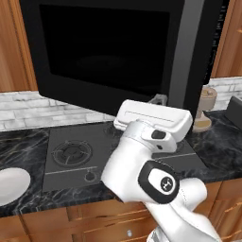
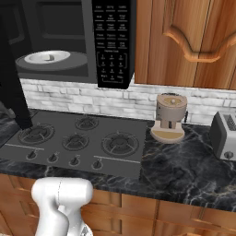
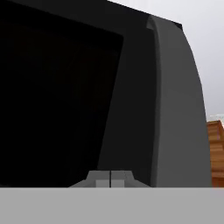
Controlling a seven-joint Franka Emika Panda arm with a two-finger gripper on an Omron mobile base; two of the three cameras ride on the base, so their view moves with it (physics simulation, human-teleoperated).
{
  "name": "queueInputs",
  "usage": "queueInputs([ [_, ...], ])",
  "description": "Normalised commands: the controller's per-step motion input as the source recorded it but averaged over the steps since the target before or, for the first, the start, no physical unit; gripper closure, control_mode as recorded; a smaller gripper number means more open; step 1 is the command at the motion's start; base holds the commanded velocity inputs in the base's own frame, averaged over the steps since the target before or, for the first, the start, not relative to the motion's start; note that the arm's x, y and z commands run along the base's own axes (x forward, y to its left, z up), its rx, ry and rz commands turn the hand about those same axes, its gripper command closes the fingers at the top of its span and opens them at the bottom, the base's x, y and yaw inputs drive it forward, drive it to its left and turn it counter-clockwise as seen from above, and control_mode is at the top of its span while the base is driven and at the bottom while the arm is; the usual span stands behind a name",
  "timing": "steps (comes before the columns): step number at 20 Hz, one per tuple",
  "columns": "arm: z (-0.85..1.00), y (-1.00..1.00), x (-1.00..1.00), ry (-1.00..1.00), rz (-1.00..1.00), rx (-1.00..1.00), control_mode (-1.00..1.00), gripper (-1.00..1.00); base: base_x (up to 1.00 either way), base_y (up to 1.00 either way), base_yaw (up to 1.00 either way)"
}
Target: Pick the marshmallow from the counter and place it in the microwave. Then turn on the microwave.
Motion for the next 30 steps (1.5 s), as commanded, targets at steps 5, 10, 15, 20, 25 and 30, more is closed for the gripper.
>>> queueInputs([
  [5, 0.32, -0.43, 0.05, 0.07, 0.18, 0.03, -1.0, 1.0, 0.0, 0.0, 0.0],
  [10, 0.15, -0.38, 0.16, 0.13, 0.18, 0.03, -1.0, 1.0, 0.0, 0.0, 0.0],
  [15, 0.11, -0.29, 0.17, 0.14, 0.15, 0.03, -1.0, 1.0, 0.0, 0.0, 0.0],
  [20, 0.23, -0.21, 0.09, 0.18, 0.14, 0.03, -1.0, 1.0, 0.0, 0.0, 0.0],
  [25, 0.3, -0.11, 0.05, 0.2, 0.12, 0.02, -1.0, 1.0, 0.0, 0.0, 0.0],
  [30, 0.26, -0.08, 0.18, 0.23, 0.11, 0.02, -1.0, 1.0, 0.0, 0.0, 0.0],
])
